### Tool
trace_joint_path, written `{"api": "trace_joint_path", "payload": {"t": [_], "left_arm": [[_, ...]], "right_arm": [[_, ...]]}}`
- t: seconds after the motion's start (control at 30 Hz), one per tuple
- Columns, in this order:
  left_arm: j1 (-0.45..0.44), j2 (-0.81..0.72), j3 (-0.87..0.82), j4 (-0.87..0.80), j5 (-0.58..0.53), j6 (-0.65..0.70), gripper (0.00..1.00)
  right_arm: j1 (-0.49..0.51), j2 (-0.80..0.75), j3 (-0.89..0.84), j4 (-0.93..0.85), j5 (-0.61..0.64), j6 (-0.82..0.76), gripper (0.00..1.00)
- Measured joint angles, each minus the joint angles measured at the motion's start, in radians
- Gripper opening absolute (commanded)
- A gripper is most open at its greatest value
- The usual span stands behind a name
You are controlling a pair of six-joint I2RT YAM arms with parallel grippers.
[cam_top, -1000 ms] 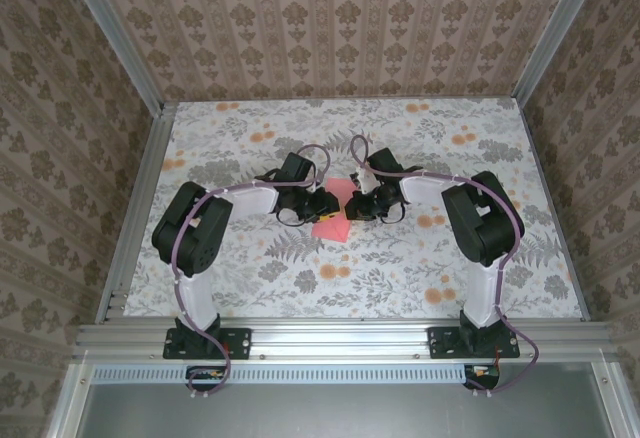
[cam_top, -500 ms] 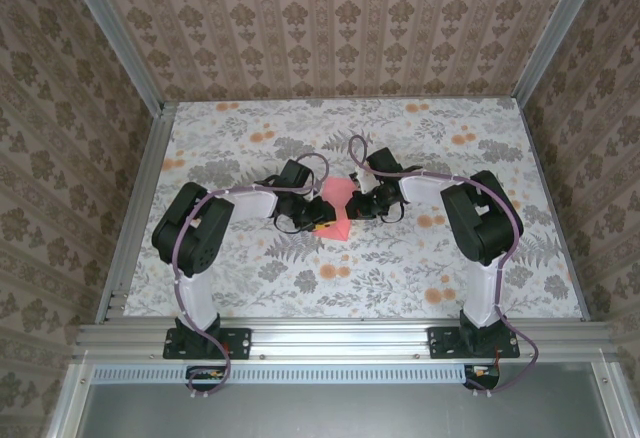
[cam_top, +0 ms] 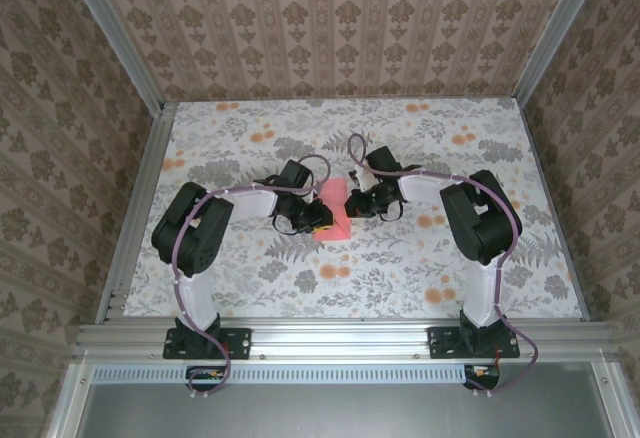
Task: Fold a paper plane with a square sheet of paper (pick it up from the middle)
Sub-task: Fold the triangle a second time at the center of the table.
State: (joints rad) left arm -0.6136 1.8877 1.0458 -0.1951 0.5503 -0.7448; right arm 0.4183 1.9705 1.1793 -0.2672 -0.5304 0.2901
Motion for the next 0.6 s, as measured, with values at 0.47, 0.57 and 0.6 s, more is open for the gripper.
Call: {"api": "trace_joint_path", "payload": {"t": [0.47,0.57,0.6], "left_arm": [[0.0,0.011,0.024,-0.036,0.0,0.019,0.2],[0.0,0.011,0.024,-0.037,0.0,0.021,0.2],[0.0,0.011,0.025,-0.037,0.0,0.021,0.21]], "right_arm": [[0.006,0.024,0.019,0.0,0.0,-0.001,0.1],[0.008,0.026,0.021,-0.001,0.0,-0.002,0.11],[0.008,0.028,0.023,-0.001,0.0,-0.003,0.1]]}}
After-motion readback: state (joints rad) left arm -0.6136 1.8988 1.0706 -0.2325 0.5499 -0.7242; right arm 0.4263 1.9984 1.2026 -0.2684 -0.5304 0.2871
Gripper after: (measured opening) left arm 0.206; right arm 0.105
